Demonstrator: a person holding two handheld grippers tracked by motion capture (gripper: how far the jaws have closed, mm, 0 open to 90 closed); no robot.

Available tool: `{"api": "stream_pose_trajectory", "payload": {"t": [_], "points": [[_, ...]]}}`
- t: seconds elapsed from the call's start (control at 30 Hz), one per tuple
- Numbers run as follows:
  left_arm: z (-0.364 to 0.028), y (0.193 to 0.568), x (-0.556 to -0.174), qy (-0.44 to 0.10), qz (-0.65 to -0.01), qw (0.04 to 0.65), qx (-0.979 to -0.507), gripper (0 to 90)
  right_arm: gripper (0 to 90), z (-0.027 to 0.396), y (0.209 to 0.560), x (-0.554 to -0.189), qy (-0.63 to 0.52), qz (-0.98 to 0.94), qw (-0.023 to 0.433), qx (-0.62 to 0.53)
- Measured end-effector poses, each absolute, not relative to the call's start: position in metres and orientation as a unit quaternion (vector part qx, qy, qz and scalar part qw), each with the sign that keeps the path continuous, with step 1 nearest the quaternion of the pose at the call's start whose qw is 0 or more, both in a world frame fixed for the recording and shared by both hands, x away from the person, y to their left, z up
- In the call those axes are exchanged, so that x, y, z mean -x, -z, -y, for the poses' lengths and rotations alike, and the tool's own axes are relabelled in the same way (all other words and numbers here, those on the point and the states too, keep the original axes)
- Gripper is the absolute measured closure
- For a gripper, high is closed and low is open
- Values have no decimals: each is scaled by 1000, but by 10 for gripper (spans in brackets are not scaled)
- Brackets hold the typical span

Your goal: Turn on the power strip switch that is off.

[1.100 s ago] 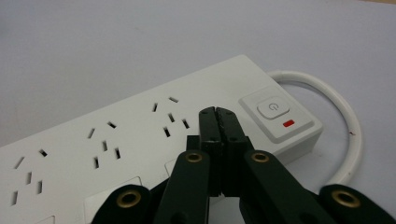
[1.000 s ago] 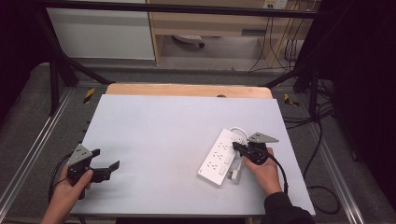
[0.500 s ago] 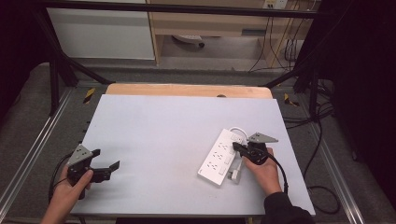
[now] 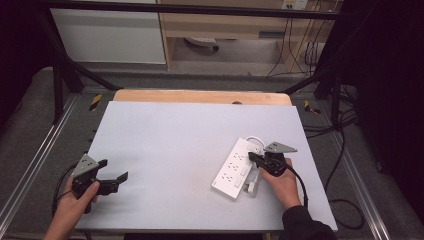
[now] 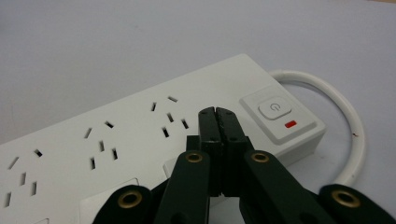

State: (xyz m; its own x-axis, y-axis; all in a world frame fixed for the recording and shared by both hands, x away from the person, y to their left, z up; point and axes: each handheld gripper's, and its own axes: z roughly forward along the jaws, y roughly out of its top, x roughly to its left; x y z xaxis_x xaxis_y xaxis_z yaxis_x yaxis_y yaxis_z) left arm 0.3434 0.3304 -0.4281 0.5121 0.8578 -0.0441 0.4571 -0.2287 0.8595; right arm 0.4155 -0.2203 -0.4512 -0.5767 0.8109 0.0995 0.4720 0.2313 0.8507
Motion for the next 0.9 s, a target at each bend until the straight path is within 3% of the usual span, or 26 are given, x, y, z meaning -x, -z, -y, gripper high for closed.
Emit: {"api": "stream_pose_trajectory", "payload": {"t": [0.9], "points": [[-331,428,-341,-226,-439,444,-748,67,900,219,444,-416,-476,-748,192,-421]]}}
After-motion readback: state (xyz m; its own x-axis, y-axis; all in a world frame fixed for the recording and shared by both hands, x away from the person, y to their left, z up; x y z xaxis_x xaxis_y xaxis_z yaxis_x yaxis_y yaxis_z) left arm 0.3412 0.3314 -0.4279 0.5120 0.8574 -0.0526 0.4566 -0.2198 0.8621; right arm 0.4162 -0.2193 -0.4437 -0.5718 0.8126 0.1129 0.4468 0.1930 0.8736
